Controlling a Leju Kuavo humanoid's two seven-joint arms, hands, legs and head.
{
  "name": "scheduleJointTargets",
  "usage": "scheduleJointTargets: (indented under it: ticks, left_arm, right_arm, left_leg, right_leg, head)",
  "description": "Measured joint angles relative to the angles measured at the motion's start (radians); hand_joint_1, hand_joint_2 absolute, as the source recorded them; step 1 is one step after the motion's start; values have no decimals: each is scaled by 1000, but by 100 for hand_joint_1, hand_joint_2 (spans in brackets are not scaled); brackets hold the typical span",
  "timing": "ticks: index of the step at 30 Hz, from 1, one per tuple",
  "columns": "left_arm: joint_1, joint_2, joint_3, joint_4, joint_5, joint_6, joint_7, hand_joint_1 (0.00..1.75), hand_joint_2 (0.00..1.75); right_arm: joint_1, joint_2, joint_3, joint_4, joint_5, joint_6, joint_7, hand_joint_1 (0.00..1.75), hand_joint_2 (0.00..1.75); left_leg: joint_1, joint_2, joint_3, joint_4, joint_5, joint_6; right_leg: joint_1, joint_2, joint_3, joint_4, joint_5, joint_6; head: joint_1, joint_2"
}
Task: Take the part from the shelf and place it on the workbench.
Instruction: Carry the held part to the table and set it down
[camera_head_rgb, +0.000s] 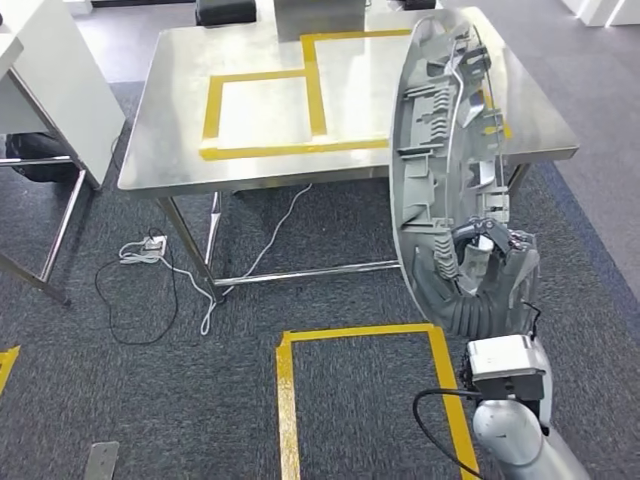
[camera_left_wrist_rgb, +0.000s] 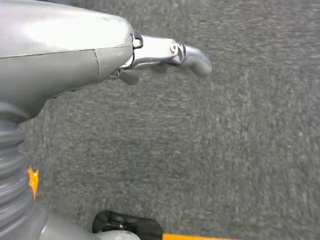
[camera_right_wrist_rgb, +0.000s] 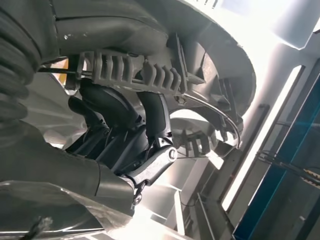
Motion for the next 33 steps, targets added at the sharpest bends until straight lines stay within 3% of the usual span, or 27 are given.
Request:
scheduleJointTargets:
  ticks: [2,4,7,8,9,11,12,13,15,17,19,22,23,24,25,28,29,31,33]
  left_arm:
    - [0,0,0,0,0,1,0,0,175]
    - [0,-2,1,0,0,2,0,0,175]
    - [-3,-3,1,0,0,3,0,0,175]
    - [-2,-3,1,0,0,3,0,0,175]
    - [-2,-3,1,0,0,3,0,0,175]
    - [-1,-5,1,0,0,3,0,0,175]
    - [-2,-5,1,0,0,3,0,0,175]
    - [-2,-5,1,0,0,3,0,0,175]
    - [-4,-5,1,0,0,3,1,0,175]
    - [-5,-5,1,0,0,3,1,0,175]
    - [-7,-6,1,0,-1,3,0,0,175]
    - [-6,-6,1,0,-2,3,1,0,175]
    - [-5,-6,1,0,-2,3,1,0,175]
    - [-3,-6,1,0,-2,3,1,0,175]
    - [-2,-6,1,0,-2,3,1,0,175]
    - [-1,-5,1,0,-2,2,1,0,175]
    - [-1,-5,1,0,-2,2,1,0,175]
    - [-4,-5,1,0,-2,2,2,0,175]
    - [-6,-6,1,0,-1,2,2,0,175]
  right_arm:
    - [2,0,-2,0,-3,1,1,175,175]
    - [2,0,-6,1,-4,1,2,175,175]
    - [-2,0,-7,2,-5,2,-1,175,175]
    - [-2,0,-7,3,-5,2,-1,175,175]
    - [-1,0,-7,5,-5,2,0,175,175]
    - [1,0,-8,8,-5,3,2,175,175]
    - [0,0,-9,9,-5,3,2,175,175]
    - [-4,0,-10,9,-5,3,2,175,175]
    - [-11,0,-11,8,-5,5,1,175,175]
    - [-11,1,-12,8,-5,5,2,175,175]
    - [-11,1,-14,8,-5,4,3,175,175]
    - [-12,2,-15,8,-2,4,3,175,175]
    - [-11,2,-15,8,-2,4,3,175,175]
    - [-10,2,-15,9,-2,4,4,175,175]
    - [-9,2,-15,9,-2,4,5,175,175]
    - [-10,2,-15,9,1,5,5,175,175]
    - [-11,3,-15,9,2,4,5,175,175]
    - [-13,3,-16,8,4,3,5,175,175]
    - [-12,3,-18,8,5,3,6,175,175]
  left_leg:
    - [3,6,15,-23,-8,3]
    - [9,13,35,-42,-10,10]
    - [10,23,53,-46,-24,16]
    - [10,26,61,-46,-32,16]
    - [10,29,71,-45,-40,15]
    - [10,33,96,-45,-58,10]
    - [8,36,106,-45,-67,6]
    - [7,38,112,-44,-75,1]
    - [3,46,115,-44,-83,-8]
    - [4,54,119,-43,-92,-18]
    - [6,51,102,4,-118,-29]
    - [11,46,-9,201,-186,-41]
    - [12,46,-42,249,-192,-42]
    - [13,46,-61,269,-182,-43]
    - [14,45,-59,237,-139,-41]
    - [13,22,-8,52,2,-30]
    - [12,15,5,18,6,-25]
    - [10,12,19,-8,-16,-16]
    - [14,16,32,-26,-26,-8]
  right_leg:
    - [-3,-1,-1,-4,-4,13]
    - [-1,-20,-25,39,-26,22]
    - [-3,-43,-140,224,-85,31]
    - [-3,-45,-171,261,-82,34]
    - [-3,-46,-183,261,-57,35]
    - [-3,-57,-152,154,36,33]
    - [1,-68,-126,94,69,29]
    - [4,-77,-101,44,85,23]
    - [11,-82,-78,8,75,9]
    - [8,-70,-71,-2,66,-3]
    - [3,-62,-58,-10,61,-14]
    - [2,-47,-41,-13,49,-24]
    - [2,-41,-35,-13,43,-24]
    - [2,-36,-28,-13,39,-24]
    - [2,-29,-17,-13,31,-22]
    - [3,-11,14,-13,6,-11]
    - [3,-7,16,-13,0,-6]
    - [1,-1,17,-16,-5,8]
    - [0,-11,9,-11,-14,19]
  head:
    - [-2,0]
    - [2,0]
    - [7,0]
    - [8,0]
    - [8,0]
    - [9,0]
    - [8,0]
    - [9,0]
    - [8,0]
    - [6,0]
    - [4,0]
    - [3,0]
    - [3,0]
    - [3,0]
    - [3,0]
    - [4,0]
    - [3,0]
    - [2,0]
    - [3,0]
